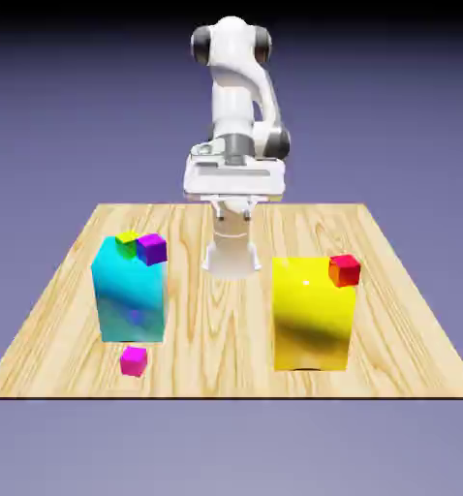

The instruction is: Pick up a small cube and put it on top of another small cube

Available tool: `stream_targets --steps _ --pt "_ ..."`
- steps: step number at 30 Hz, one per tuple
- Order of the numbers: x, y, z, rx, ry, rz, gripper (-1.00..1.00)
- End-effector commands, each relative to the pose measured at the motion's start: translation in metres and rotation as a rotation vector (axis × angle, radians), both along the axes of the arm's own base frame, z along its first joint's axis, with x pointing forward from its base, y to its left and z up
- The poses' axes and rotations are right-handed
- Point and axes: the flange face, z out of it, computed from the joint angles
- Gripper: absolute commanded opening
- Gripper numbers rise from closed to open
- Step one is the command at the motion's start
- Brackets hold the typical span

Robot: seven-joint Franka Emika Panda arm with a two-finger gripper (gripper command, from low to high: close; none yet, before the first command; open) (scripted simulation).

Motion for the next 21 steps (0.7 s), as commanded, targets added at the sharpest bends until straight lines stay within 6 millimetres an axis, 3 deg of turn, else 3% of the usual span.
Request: stream_targets --steps 1,11,21 --pt "0.009 -0.006 -0.005 0.003 0.04 -0.009 0.0" --pt "0.086 -0.077 -0.076 0.04 0.437 -0.099 0.0" --pt "0.127 -0.158 -0.171 0.086 0.827 -0.177 0.0"
